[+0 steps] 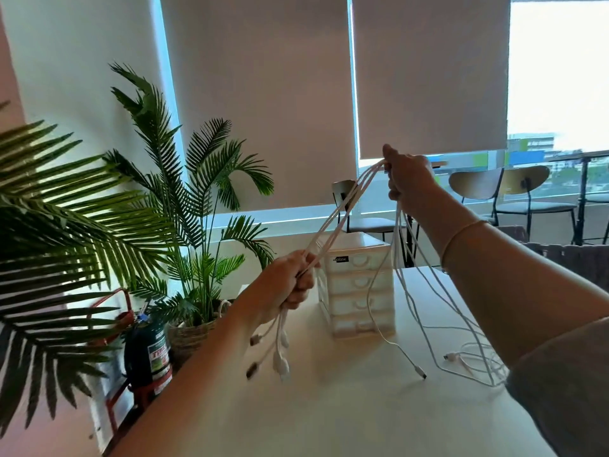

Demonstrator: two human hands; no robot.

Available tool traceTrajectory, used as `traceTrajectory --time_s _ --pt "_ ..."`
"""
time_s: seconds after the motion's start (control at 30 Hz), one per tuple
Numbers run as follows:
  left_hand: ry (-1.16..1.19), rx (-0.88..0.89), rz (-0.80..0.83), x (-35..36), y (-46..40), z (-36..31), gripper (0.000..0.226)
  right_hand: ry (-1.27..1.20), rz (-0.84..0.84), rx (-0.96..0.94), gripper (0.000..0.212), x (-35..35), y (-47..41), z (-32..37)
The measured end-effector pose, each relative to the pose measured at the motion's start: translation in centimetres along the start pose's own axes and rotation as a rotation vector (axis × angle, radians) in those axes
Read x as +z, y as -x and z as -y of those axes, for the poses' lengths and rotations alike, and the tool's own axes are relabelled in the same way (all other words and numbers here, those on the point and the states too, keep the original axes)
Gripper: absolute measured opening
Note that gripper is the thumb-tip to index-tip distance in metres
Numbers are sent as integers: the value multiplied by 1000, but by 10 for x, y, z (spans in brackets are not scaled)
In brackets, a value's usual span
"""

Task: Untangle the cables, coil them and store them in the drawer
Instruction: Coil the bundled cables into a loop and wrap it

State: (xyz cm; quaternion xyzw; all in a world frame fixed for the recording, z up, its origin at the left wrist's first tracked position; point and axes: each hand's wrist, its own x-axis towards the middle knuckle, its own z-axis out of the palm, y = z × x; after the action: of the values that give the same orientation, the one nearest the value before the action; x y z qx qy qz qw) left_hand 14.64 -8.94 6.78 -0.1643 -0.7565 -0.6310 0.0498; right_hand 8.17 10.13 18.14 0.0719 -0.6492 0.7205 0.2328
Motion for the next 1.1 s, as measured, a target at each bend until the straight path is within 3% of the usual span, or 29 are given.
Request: traceTrajectory --time_s 0.27,0.4,0.6,0.77,0.8,0.87,1.0,1.1 --pt "-394 -54 -118 -42 11 47 32 -39 -45 79 37 4 -3 -13" --pt "-437 -37 -164 -47 13 63 30 -84 -68 98 38 11 -5 -21" --pt "-357 -79 -59 -52 18 82 26 -124 -82 79 38 10 -5 -15" --pt "-711 -321 187 -65 21 78 12 -20 -32 -65 41 6 -8 1" --pt "-706 -319 216 -67 21 66 21 22 12 -93 41 6 -8 5" --pt "-609 -190 139 -66 11 32 44 155 126 -139 41 11 -3 9" --pt "-401 152 -109 -31 -26 -56 49 460 355 -217 39 34 18 1" --pt "-227 159 -195 -2 -52 -91 59 610 450 -267 39 45 32 1"
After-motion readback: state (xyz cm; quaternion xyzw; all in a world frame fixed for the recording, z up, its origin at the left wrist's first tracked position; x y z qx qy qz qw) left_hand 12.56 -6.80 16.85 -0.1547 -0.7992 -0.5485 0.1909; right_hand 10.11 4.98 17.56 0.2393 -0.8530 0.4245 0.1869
